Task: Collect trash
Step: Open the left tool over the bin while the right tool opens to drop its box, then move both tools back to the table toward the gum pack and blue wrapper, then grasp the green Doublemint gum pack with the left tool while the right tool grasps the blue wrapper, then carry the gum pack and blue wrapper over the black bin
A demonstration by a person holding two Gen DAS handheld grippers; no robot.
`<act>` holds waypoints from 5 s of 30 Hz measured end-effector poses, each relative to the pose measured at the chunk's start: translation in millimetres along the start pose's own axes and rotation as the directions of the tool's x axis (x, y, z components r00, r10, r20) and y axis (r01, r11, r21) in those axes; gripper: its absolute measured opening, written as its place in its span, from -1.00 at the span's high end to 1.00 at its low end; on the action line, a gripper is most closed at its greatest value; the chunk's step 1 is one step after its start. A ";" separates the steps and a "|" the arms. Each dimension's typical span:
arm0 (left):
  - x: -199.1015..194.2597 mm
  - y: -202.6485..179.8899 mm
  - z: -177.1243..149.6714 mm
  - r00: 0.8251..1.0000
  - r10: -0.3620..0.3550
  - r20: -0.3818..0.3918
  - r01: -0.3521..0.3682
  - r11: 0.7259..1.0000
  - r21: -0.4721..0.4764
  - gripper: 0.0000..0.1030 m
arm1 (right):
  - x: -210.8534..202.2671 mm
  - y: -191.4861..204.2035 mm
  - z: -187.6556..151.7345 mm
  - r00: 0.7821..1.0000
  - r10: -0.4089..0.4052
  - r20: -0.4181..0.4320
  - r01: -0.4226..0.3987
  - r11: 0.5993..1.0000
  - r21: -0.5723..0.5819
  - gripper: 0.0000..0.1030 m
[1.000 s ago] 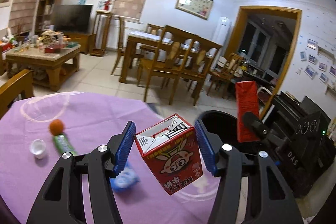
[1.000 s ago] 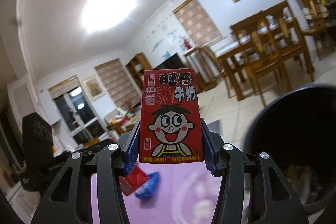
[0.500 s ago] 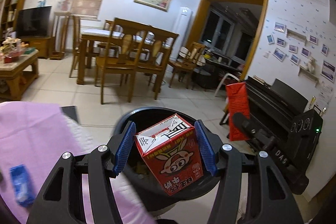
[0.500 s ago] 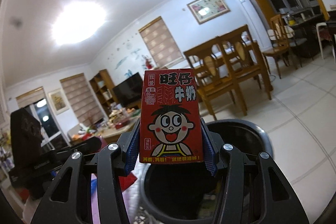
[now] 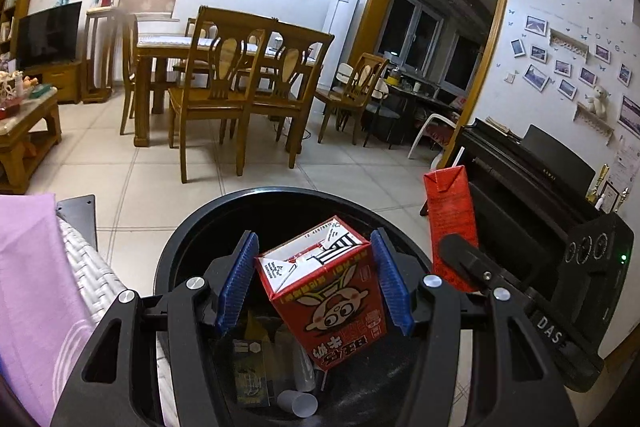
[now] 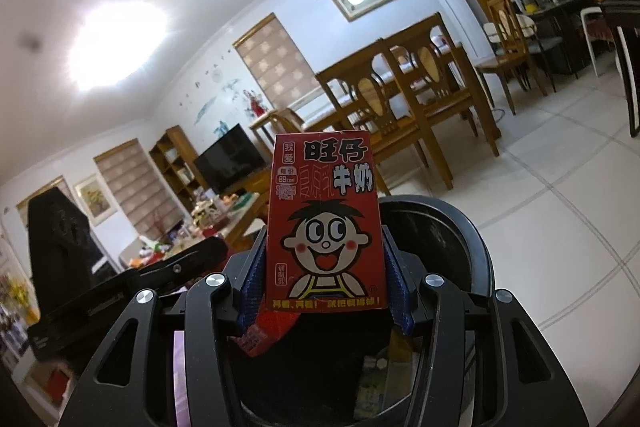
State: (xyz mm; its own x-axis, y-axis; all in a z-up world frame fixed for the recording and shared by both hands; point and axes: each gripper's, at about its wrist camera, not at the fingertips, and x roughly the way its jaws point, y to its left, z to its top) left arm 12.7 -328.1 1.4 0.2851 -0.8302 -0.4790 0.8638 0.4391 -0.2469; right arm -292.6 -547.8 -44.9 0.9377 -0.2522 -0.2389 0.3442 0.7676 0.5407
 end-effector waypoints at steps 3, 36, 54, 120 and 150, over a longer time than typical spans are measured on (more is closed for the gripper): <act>7.1 2.6 -3.8 1.000 0.000 -0.016 0.000 1.000 0.000 -0.12 | 13.0 3.3 0.4 1.000 -0.003 -0.014 0.003 1.000 0.002 0.01; -24.1 11.4 0.1 0.997 0.077 0.018 -0.075 0.993 -0.094 -0.89 | 27.8 5.8 0.8 1.000 0.023 -0.016 -0.022 0.998 0.054 -0.67; -163.7 173.8 -35.6 0.872 0.483 -0.074 -0.482 0.825 -0.294 -0.89 | 68.9 150.9 -66.2 0.930 0.192 -0.315 -0.255 0.951 -0.174 -0.67; -198.3 172.6 -63.2 0.913 0.398 -0.086 -0.407 0.886 -0.223 0.40 | 95.1 234.1 -90.4 0.779 0.309 -0.545 -0.452 0.880 -0.147 0.85; -29.5 -29.9 0.2 0.998 0.054 0.010 -0.055 0.994 0.099 0.40 | -32.5 -20.6 60.7 0.995 0.077 0.061 -0.073 0.995 -0.062 0.85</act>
State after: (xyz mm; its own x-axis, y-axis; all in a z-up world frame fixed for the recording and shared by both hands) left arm -21.4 -316.8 23.0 0.3359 -0.8087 -0.4829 0.8837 0.4481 -0.1356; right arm -327.3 -591.2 0.7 0.9625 -0.2278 -0.1470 0.2711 0.8193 0.5053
